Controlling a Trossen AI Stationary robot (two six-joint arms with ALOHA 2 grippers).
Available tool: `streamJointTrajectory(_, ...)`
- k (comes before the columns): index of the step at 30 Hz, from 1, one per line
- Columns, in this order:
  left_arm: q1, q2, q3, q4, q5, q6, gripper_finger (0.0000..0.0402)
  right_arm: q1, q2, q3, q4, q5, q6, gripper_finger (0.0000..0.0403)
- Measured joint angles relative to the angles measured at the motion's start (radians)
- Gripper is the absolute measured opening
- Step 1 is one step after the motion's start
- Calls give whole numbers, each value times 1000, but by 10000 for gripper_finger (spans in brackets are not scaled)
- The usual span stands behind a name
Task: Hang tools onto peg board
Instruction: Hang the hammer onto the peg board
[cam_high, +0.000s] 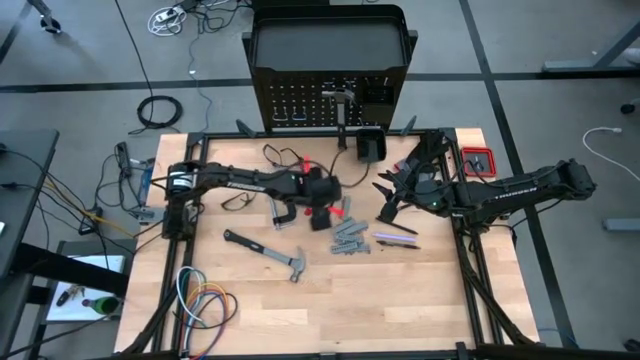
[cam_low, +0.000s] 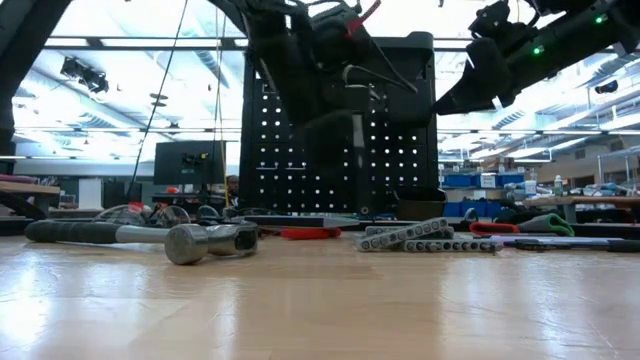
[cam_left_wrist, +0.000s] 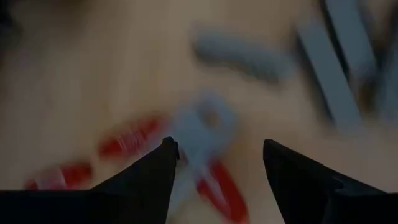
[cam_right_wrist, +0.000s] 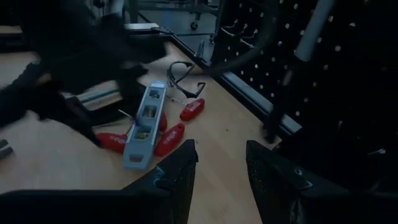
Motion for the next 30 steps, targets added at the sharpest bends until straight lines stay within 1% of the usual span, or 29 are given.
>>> streamJointTrajectory(4, -64, -8, -1, -239, 61, 13, 239, 0, 0, 0, 0, 0, 0, 151)
streamJointTrajectory(9, -119, -27, 0, -395, 179, -73, 239, 0, 0, 0, -3, -21, 0, 151)
streamJointTrajectory(12, -148, -28, 0, -536, 271, -109, 239, 0, 0, 0, -3, -34, 0, 151)
streamJointTrajectory(14, -171, -29, -2, -630, 287, -108, 239, 0, 0, 0, -4, -50, 0, 151)
streamJointTrajectory(16, -194, -30, -21, -681, 288, -88, 239, 0, 1, 0, -4, -66, 0, 151)
streamJointTrajectory(20, -240, -30, -73, -688, 290, -53, 239, 1, 2, 0, -15, -82, 0, 151)
streamJointTrajectory(24, -267, -30, -128, -635, 285, -30, 239, 1, 2, 0, -25, -82, 0, 151)
streamJointTrajectory(27, -270, -30, -158, -560, 268, -17, 239, 0, 2, 0, -24, -82, 0, 151)
streamJointTrajectory(30, -270, -30, -194, -467, 218, -13, 239, 0, 2, 0, -24, -82, 0, 151)
